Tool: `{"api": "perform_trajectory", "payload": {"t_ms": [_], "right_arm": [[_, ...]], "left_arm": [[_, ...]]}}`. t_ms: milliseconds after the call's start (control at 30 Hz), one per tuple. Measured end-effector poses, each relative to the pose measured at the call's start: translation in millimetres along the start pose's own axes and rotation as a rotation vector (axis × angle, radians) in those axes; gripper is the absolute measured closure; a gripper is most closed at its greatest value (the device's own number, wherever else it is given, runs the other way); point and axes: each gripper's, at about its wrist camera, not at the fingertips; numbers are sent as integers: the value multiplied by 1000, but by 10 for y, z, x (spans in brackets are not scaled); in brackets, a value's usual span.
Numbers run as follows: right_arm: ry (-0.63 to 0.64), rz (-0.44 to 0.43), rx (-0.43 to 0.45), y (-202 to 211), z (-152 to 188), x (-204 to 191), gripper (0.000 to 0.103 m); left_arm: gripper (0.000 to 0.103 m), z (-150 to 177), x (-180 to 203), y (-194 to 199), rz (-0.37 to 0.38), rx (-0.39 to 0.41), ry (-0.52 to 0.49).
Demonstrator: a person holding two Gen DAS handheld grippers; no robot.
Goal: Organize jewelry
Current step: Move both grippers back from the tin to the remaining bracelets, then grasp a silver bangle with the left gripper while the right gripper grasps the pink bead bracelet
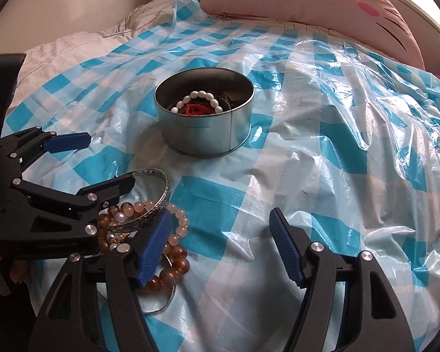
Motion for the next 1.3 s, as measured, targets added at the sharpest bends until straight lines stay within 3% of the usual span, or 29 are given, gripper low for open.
{"api": "perform_trajectory", "payload": {"t_ms": [100,267,467,567,633,733,800,900,1033,1133,1200,1233,1300], "right_arm": [[47,116,6,-2,-14,-36,27],[27,323,16,54,1,191,26],[-1,246,31,101,18,256,26],[6,276,-5,21,18,267,26],[-43,279,21,85,-2,358,26],[-99,137,101,248,-26,402,26],[-46,101,88,190,-61,246,25],[43,204,-3,-43,-65,80,25],[-19,328,6,28,-51,308,25],[-92,204,46,144,-31,443,25],[-133,74,54,155,-35,475,25],[-148,27,46,129,-43,470,28],[-174,-46,23,71,-42,492,45]], "left_arm": [[19,5,-139,-12,-20,-10,54],[19,10,-222,-32,-37,-18,76],[19,8,-180,-11,-57,-1,55],[19,10,-197,-24,-55,-9,62],[19,10,-224,-11,-54,-3,72],[19,5,-238,-8,-52,0,77],[19,5,-239,-3,-56,3,74],[19,-1,-242,26,-34,20,80],[19,-93,-177,74,20,59,55],[19,-200,-68,17,35,64,0],[30,-245,-6,-29,51,60,-20],[33,-246,18,-59,61,49,-26],[48,-211,52,-103,75,26,-42]]}}
Point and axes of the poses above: each gripper's, at about its wrist camera, not at the fingertips, and y roughly against the way its jaws point, x to its right, z to its underside
